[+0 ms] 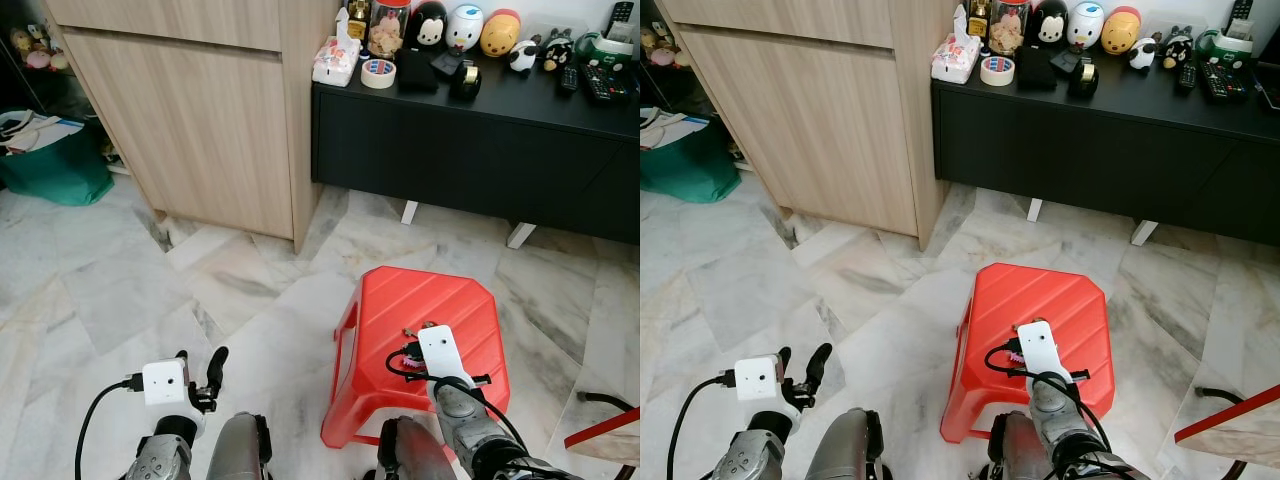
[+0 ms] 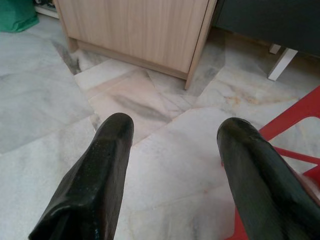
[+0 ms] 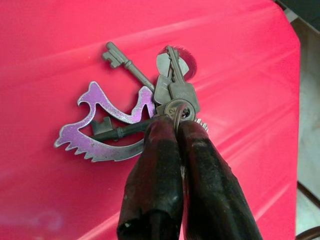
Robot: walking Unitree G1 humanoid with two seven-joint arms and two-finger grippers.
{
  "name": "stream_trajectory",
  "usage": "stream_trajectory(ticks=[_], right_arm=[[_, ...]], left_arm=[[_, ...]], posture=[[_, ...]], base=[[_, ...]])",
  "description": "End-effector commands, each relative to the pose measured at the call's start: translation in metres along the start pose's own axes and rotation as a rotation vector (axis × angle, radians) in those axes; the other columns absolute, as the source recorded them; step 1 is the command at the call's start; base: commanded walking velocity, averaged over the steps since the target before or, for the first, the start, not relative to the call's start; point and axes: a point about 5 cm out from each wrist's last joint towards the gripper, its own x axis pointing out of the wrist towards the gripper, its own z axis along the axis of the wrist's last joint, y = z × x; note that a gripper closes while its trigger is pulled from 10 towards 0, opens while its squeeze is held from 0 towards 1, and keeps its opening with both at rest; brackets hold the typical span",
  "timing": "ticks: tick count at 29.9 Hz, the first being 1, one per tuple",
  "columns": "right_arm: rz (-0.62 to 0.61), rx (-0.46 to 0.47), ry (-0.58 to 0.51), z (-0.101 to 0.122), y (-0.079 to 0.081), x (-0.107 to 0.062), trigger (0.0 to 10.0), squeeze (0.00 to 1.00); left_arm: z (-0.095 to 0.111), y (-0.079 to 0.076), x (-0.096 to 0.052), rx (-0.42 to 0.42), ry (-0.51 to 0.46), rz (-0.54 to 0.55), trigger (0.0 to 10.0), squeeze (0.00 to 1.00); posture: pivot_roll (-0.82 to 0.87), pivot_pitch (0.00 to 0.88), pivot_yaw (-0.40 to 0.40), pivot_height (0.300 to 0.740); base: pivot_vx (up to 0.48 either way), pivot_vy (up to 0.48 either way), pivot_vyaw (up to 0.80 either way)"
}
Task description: Hang keys on a hook
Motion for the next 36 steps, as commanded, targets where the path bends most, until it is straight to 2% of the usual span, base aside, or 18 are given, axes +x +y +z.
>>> stream_trajectory(ticks=[1, 3, 5, 7, 8, 11, 18, 19, 20, 21, 26, 29, 33, 36], right_arm=[[0.003, 0.032, 0.003, -0.001, 0.001, -0.001, 0.0, 0.00], [-0.005, 0.045, -0.014, 0.002, 0.001, 0.000, 0.0, 0.00], [-0.017, 0.148, -0.106, 0.014, 0.000, -0.001, 0.0, 0.00], [-0.015, 0.193, -0.179, 0.020, 0.000, -0.002, 0.0, 0.00], [-0.015, 0.193, -0.179, 0.020, 0.000, -0.002, 0.0, 0.00], [0.009, 0.278, -0.275, 0.028, 0.000, -0.007, 0.0, 0.00], [0.107, 0.336, -0.419, 0.036, 0.007, -0.017, 0.0, 0.00], [0.108, 0.345, -0.449, 0.040, 0.006, -0.018, 3.8, 0.00], [0.108, 0.350, -0.458, 0.041, 0.006, -0.019, 3.8, 0.00], [0.111, 0.361, -0.470, 0.043, 0.005, -0.019, 10.0, 0.00], [0.103, 0.397, -0.525, 0.055, -0.003, -0.019, 10.0, 0.00], [0.097, 0.416, -0.552, 0.066, -0.008, -0.018, 10.0, 0.00], [0.118, 0.400, -0.593, 0.076, -0.008, -0.019, 10.0, 0.00], [0.133, 0.404, -0.606, 0.078, -0.007, -0.020, 10.0, 0.00]], left_arm=[[-0.005, 0.004, -0.002, 0.005, 0.019, 0.014, 10.0, 0.00], [-0.005, 0.004, -0.001, 0.005, 0.020, 0.015, 10.0, 0.00], [-0.007, 0.006, -0.001, 0.006, 0.026, 0.020, 10.0, 0.00], [-0.009, 0.007, 0.000, 0.006, 0.034, 0.024, 10.0, 0.00], [-0.009, 0.007, 0.000, 0.006, 0.034, 0.024, 10.0, 0.00], [-0.011, 0.007, 0.003, 0.003, 0.041, 0.029, 10.0, 0.00], [-0.017, 0.007, 0.004, 0.000, 0.058, 0.032, 10.0, 0.00], [-0.018, 0.008, 0.004, 0.000, 0.062, 0.035, 10.0, 0.00], [-0.018, 0.008, 0.004, 0.000, 0.064, 0.037, 10.0, 0.00], [-0.019, 0.009, 0.004, 0.000, 0.066, 0.038, 10.0, 0.00], [-0.025, 0.013, 0.005, 0.006, 0.093, 0.054, 10.0, 0.00], [-0.032, 0.022, 0.004, 0.014, 0.137, 0.081, 10.0, 0.00], [-0.047, 0.034, -0.005, 0.022, 0.226, 0.123, 10.0, 0.00], [-0.057, 0.039, -0.012, 0.021, 0.277, 0.146, 10.0, 0.00]], posture=[[0.14, 0.173, -0.039, 0.621], [0.13, 0.168, -0.039, 0.621], [0.13, 0.153, -0.039, 0.621], [0.13, 0.131, -0.041, 0.621], [0.13, 0.131, -0.041, 0.621], [0.12, 0.113, -0.042, 0.621], [0.11, 0.084, -0.050, 0.621], [0.11, 0.080, -0.052, 0.621], [0.11, 0.080, -0.052, 0.621], [0.11, 0.080, -0.052, 0.621], [0.10, 0.064, -0.050, 0.621], [0.10, 0.053, -0.048, 0.621], [0.10, 0.037, -0.046, 0.621], [0.10, 0.037, -0.046, 0.640]], base=[[0.000, 0.000, 0.00], [0.000, 0.000, 0.00], [0.000, 0.000, 0.00], [0.000, 0.000, 0.00], [0.000, 0.000, 0.00], [0.000, 0.000, 0.00], [0.000, 0.000, 0.00], [0.000, 0.000, 0.00], [0.000, 0.000, 0.00], [0.000, 0.000, 0.00], [0.000, 0.000, 0.00], [0.000, 0.000, 0.00], [0.000, 0.000, 0.00], [0.000, 0.000, 0.00]])
